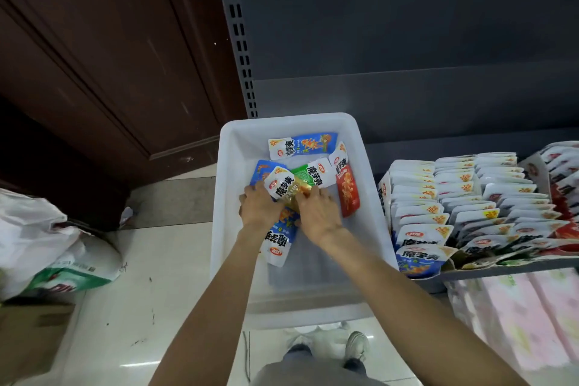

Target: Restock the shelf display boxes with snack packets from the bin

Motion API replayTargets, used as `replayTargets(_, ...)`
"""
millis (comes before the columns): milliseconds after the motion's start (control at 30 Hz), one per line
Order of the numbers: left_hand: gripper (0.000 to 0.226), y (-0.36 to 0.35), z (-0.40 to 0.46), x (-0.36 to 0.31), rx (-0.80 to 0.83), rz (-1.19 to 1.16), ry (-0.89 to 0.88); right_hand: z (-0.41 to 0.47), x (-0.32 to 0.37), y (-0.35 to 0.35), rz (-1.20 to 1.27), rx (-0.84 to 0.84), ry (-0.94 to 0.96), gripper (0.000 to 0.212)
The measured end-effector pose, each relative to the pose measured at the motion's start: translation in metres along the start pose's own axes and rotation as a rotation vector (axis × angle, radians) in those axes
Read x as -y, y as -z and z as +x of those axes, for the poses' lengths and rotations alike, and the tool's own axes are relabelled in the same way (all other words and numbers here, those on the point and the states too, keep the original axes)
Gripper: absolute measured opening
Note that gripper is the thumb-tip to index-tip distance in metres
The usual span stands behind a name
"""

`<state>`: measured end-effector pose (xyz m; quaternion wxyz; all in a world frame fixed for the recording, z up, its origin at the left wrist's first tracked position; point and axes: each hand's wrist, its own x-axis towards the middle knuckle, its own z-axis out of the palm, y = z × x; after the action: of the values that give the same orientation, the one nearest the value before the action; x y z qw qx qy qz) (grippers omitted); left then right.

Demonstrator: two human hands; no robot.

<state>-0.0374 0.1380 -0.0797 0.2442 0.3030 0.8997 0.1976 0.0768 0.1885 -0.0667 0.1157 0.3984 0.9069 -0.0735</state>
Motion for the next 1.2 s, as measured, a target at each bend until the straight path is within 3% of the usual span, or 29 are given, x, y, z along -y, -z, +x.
replayTargets(167, 0.058, 0.001, -0.01, 0.006, -0.088, -0.018, -0.06, -0.003, -0.005, 0.003, 0.264, 0.068, -0.084, 0.05)
replayTargets(300, 0.058, 0.007, -0.027, 0.008, -0.065, -0.117, -0.026, -0.016, -0.001, 0.01, 0.29, -0.093, -0.121, 0.051)
replayTargets(400, 0.048, 0.021, -0.049, 0.0, -0.071, -0.375, 0.004, -0.035, -0.001, 0.032, 0.458, -0.266, -0.105, 0.048)
replayTargets(467, 0.038, 0.035, -0.071, -0.01, 0.031, -0.691, 0.013, -0.056, -0.007, 0.051, 0.7, -0.378, -0.092, 0.045)
replayTargets(567, 0.026, 0.055, -0.112, -0.032, 0.104, -0.924, -0.184, -0.101, -0.031, 0.078, 1.064, -0.484, 0.008, 0.031)
replayTargets(633, 0.013, 0.063, -0.139, -0.054, 0.059, -0.941, -0.346, -0.136, -0.056, 0.088, 1.078, -0.521, 0.059, 0.019)
replayTargets(800, 0.028, 0.047, -0.198, -0.118, 0.068, -0.681, -0.769, -0.219, -0.126, 0.092, 0.848, -0.723, -0.065, 0.019)
replayTargets(967, 0.005, -0.007, -0.222, -0.152, 0.214, -0.545, -1.019, -0.273, -0.184, 0.062, 0.736, -0.789, -0.325, 0.016)
replayTargets(1133, 0.03, -0.044, -0.194, -0.163, -0.029, -0.071, -1.072, -0.279, -0.22, 0.017, 0.954, -0.751, -0.424, 0.01)
replayTargets(1200, 0.033, -0.052, -0.183, -0.169, -0.01, 0.046, -1.082, -0.265, -0.224, 0.005, 1.125, -0.725, -0.411, 0.015)
